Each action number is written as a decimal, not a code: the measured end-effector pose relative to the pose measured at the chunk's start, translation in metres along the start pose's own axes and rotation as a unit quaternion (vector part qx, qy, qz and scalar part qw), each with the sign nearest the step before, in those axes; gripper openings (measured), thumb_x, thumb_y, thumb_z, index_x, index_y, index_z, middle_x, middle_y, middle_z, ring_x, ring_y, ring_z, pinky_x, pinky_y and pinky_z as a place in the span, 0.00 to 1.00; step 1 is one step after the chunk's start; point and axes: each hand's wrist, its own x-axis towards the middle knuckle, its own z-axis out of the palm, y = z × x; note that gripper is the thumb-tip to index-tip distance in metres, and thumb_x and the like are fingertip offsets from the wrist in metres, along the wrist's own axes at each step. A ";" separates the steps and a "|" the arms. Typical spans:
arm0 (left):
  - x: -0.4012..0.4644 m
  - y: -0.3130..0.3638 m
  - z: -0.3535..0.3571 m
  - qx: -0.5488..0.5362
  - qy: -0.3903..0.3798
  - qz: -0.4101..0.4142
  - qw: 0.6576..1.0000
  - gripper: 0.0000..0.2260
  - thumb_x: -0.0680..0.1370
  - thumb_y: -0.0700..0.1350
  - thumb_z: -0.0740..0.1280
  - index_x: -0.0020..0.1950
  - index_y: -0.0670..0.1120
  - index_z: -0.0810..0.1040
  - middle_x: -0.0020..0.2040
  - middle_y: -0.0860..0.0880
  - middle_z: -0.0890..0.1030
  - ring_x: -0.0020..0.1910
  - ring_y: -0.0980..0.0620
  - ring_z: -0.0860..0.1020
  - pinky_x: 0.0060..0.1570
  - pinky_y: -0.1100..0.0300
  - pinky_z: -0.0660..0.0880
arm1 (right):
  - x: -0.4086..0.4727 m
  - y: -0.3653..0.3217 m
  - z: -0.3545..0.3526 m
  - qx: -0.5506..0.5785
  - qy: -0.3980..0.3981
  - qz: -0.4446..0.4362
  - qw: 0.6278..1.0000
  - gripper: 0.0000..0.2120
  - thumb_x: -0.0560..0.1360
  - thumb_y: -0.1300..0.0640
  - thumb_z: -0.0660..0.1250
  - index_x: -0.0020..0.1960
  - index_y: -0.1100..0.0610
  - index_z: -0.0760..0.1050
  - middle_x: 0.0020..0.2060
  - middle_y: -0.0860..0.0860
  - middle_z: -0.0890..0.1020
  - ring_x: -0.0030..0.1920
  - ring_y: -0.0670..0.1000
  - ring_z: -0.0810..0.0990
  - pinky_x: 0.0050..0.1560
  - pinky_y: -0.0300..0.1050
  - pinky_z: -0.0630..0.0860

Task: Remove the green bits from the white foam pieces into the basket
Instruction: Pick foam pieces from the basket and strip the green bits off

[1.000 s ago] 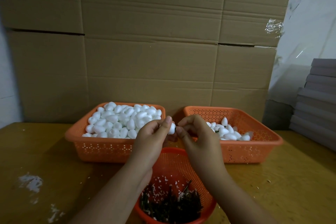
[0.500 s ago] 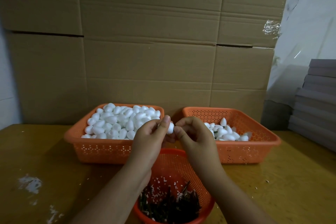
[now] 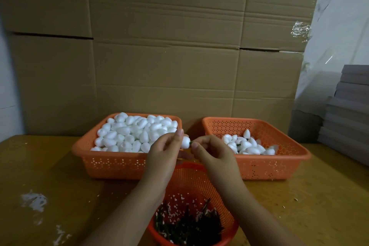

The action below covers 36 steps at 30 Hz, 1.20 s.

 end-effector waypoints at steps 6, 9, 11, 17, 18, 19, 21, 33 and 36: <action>-0.002 -0.003 -0.001 0.002 -0.034 0.013 0.999 0.10 0.82 0.47 0.59 0.51 0.55 0.80 0.46 0.51 0.86 0.39 0.52 0.84 0.37 0.60 0.75 | 0.001 -0.003 -0.002 0.053 0.032 0.046 0.997 0.12 0.78 0.58 0.66 0.36 0.58 0.75 0.29 0.48 0.76 0.33 0.44 0.74 0.37 0.34 0.72; -0.002 -0.003 0.000 -0.002 -0.048 0.016 0.999 0.08 0.80 0.50 0.61 0.51 0.56 0.80 0.46 0.49 0.86 0.39 0.53 0.83 0.37 0.60 0.76 | 0.000 -0.003 -0.004 0.060 0.038 0.059 0.996 0.16 0.79 0.56 0.65 0.34 0.61 0.73 0.27 0.49 0.75 0.31 0.44 0.72 0.34 0.33 0.70; -0.002 -0.002 0.000 -0.007 -0.055 0.012 0.998 0.12 0.74 0.53 0.60 0.51 0.56 0.80 0.46 0.50 0.86 0.39 0.53 0.83 0.37 0.60 0.76 | 0.001 -0.003 -0.004 0.077 0.044 0.074 0.993 0.16 0.79 0.56 0.64 0.36 0.64 0.74 0.28 0.51 0.74 0.32 0.45 0.72 0.35 0.36 0.71; -0.003 -0.002 -0.001 -0.021 -0.057 0.014 0.998 0.08 0.75 0.51 0.64 0.49 0.56 0.82 0.45 0.50 0.85 0.37 0.53 0.82 0.37 0.61 0.76 | 0.003 -0.001 -0.004 0.084 0.048 0.093 0.991 0.18 0.79 0.54 0.64 0.31 0.58 0.74 0.27 0.53 0.74 0.30 0.46 0.72 0.32 0.35 0.70; -0.004 -0.003 -0.001 -0.018 -0.058 0.016 0.998 0.07 0.78 0.48 0.65 0.49 0.55 0.82 0.45 0.51 0.85 0.37 0.53 0.82 0.37 0.61 0.76 | 0.003 -0.001 -0.004 0.083 0.047 0.094 0.991 0.19 0.79 0.54 0.64 0.30 0.57 0.74 0.26 0.52 0.74 0.29 0.46 0.71 0.31 0.35 0.70; -0.004 -0.003 -0.001 -0.013 -0.061 0.018 0.998 0.08 0.79 0.45 0.65 0.50 0.55 0.82 0.45 0.51 0.85 0.38 0.53 0.82 0.38 0.60 0.76 | 0.003 -0.001 -0.004 0.082 0.047 0.095 0.991 0.19 0.79 0.54 0.64 0.29 0.56 0.74 0.26 0.51 0.74 0.29 0.45 0.71 0.31 0.35 0.69; -0.005 -0.003 -0.001 -0.003 -0.068 0.023 0.997 0.08 0.79 0.42 0.64 0.51 0.53 0.82 0.45 0.51 0.85 0.38 0.54 0.82 0.39 0.60 0.76 | 0.003 0.000 -0.004 0.077 0.044 0.094 0.992 0.20 0.79 0.53 0.64 0.28 0.55 0.74 0.25 0.51 0.74 0.29 0.45 0.71 0.30 0.34 0.69; -0.002 -0.003 0.000 -0.021 -0.044 0.023 0.999 0.06 0.80 0.42 0.65 0.49 0.49 0.81 0.42 0.50 0.85 0.35 0.54 0.80 0.36 0.62 0.76 | 0.001 -0.004 -0.003 0.089 0.031 0.082 0.992 0.08 0.78 0.61 0.63 0.41 0.61 0.76 0.31 0.52 0.75 0.34 0.48 0.73 0.39 0.43 0.72; -0.001 -0.003 0.000 -0.031 -0.042 0.019 0.998 0.05 0.80 0.44 0.65 0.51 0.49 0.81 0.42 0.50 0.85 0.35 0.54 0.80 0.35 0.62 0.76 | 0.002 -0.003 -0.003 0.078 0.038 0.080 0.993 0.10 0.78 0.59 0.64 0.40 0.60 0.76 0.30 0.51 0.75 0.33 0.46 0.73 0.38 0.40 0.72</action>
